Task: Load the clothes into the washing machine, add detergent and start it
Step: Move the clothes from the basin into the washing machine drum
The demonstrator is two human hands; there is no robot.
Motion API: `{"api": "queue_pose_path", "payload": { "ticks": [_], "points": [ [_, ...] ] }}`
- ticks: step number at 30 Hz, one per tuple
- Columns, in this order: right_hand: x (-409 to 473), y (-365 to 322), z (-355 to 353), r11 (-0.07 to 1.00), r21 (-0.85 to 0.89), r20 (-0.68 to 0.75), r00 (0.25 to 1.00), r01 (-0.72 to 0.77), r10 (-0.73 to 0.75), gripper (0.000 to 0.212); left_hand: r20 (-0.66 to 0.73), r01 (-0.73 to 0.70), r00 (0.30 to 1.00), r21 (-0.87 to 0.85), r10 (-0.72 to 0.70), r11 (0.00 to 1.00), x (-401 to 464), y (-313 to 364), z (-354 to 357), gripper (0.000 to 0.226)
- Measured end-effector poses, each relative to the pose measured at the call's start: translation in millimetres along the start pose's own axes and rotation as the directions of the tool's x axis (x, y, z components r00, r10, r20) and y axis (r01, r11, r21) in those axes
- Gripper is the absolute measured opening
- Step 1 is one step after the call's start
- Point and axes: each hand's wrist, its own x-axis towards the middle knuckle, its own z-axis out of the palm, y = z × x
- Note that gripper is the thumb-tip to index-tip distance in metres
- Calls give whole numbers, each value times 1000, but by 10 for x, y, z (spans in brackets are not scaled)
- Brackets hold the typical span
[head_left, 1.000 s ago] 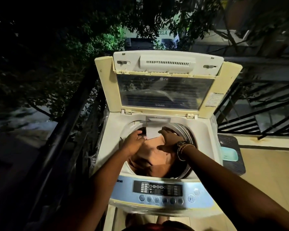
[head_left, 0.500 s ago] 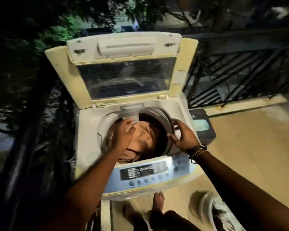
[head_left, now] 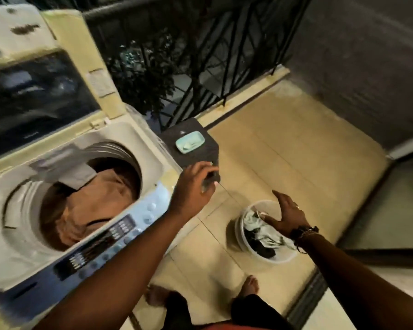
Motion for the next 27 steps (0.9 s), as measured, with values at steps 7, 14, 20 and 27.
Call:
{"api": "queue_pose_path", "payload": {
  "ticks": [7,14,20,27],
  "points": [
    [-74,1555,233,993,-48,202,973,-104,112,115,346,-40,938,98,4,994,-34,567,1579,57],
    [643,2452,705,999,-17,283,958,-41,44,122,551,7,816,290,-173,957,-114,208,3111,90],
    [1406,3081,1999,998,18,380,923,-66,54,127,701,-53,698,255,-147,966,-237,-815,4796,100],
    [1945,3380,3515,955,-98,553,783,-280,286,105,758,-203,636,347,-146,916,-428,-1727,6137,129]
  ]
}}
